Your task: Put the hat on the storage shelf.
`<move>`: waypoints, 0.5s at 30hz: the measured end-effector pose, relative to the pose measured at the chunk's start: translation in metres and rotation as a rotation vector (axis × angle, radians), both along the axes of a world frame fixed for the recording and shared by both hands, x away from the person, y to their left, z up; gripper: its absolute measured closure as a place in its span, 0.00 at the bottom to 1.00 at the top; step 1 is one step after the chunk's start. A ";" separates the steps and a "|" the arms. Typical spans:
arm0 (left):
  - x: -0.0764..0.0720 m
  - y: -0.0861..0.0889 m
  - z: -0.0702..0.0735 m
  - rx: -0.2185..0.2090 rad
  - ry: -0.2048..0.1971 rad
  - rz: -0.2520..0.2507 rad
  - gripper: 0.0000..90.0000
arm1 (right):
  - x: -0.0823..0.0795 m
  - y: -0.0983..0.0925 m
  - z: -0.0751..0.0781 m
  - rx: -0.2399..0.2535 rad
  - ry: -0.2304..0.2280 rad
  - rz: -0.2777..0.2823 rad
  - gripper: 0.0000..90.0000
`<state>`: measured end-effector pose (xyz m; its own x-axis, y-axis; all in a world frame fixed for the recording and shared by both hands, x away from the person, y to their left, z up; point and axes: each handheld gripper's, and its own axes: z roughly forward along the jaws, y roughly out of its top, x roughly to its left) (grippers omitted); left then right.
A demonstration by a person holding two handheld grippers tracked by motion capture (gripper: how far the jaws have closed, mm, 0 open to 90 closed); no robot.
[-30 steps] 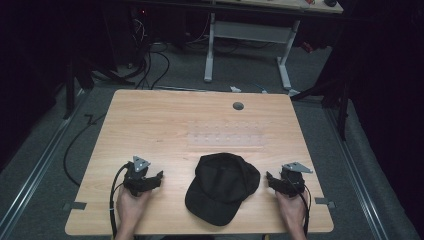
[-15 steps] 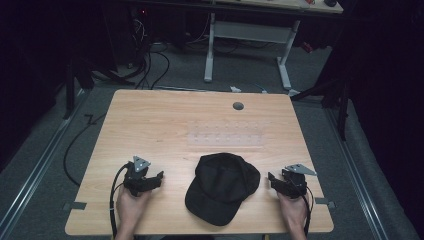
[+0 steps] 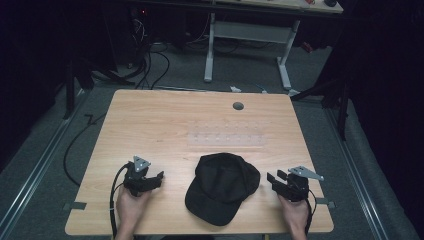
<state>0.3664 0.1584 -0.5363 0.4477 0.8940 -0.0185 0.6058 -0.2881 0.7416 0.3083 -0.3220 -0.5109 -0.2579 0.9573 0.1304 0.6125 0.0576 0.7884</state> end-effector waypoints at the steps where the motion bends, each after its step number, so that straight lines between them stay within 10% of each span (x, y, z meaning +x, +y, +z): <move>1: 0.000 0.000 0.000 0.000 0.000 0.000 0.31 | 0.000 0.001 0.002 0.001 -0.002 0.004 0.55; 15: 0.000 0.000 0.000 0.000 0.000 -0.001 0.31 | -0.009 0.018 0.032 0.009 -0.065 0.093 0.46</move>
<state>0.3665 0.1585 -0.5363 0.4484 0.8936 -0.0184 0.6057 -0.2887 0.7414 0.2997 -0.3039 -0.4786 -0.3537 0.9277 0.1192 0.5525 0.1044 0.8269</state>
